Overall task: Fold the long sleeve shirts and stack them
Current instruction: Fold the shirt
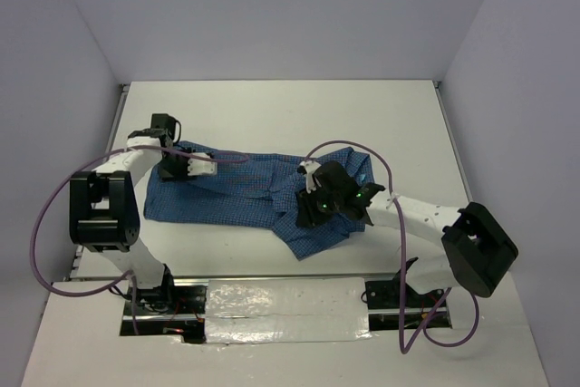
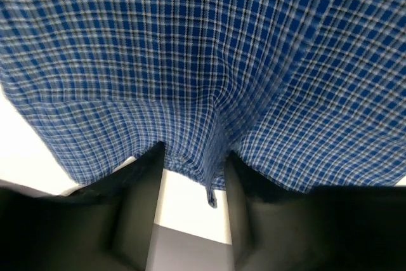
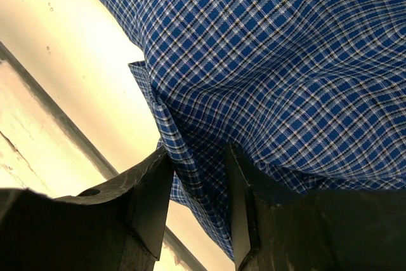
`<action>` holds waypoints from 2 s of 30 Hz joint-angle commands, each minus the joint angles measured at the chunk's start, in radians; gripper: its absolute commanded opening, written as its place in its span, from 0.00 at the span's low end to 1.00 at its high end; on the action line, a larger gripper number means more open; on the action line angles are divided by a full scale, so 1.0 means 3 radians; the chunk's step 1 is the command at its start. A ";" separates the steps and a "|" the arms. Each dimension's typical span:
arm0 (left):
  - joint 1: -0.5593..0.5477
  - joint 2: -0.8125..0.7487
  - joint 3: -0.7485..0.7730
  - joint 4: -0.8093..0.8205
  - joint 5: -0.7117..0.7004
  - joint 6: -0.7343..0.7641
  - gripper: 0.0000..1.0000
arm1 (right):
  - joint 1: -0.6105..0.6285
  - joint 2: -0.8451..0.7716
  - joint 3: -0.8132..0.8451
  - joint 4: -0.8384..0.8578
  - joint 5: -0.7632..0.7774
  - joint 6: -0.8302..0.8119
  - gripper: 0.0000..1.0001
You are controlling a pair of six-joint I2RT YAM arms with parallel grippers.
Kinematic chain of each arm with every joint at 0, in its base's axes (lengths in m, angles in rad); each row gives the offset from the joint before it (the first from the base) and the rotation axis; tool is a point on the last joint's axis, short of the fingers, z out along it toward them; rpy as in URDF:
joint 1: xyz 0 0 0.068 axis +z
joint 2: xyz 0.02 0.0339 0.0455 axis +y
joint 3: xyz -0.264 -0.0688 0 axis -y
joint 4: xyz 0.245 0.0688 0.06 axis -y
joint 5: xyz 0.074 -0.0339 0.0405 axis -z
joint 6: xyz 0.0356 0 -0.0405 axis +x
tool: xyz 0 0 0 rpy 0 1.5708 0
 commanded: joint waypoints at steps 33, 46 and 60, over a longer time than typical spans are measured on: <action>0.0144 0.0188 0.0671 -0.0187 0.0248 -0.0602 0.00 | -0.0044 -0.0291 0.0092 -0.0173 0.0126 0.0072 0.32; 0.0150 0.0219 0.0666 -0.0141 0.0237 -0.0642 0.00 | 0.0079 -0.0205 0.0046 0.0118 -0.0079 0.0190 0.40; 0.0175 0.0249 0.0848 -0.0105 0.0283 -0.0964 0.00 | 0.0003 -0.0229 0.0429 -0.0213 0.0232 0.0011 0.00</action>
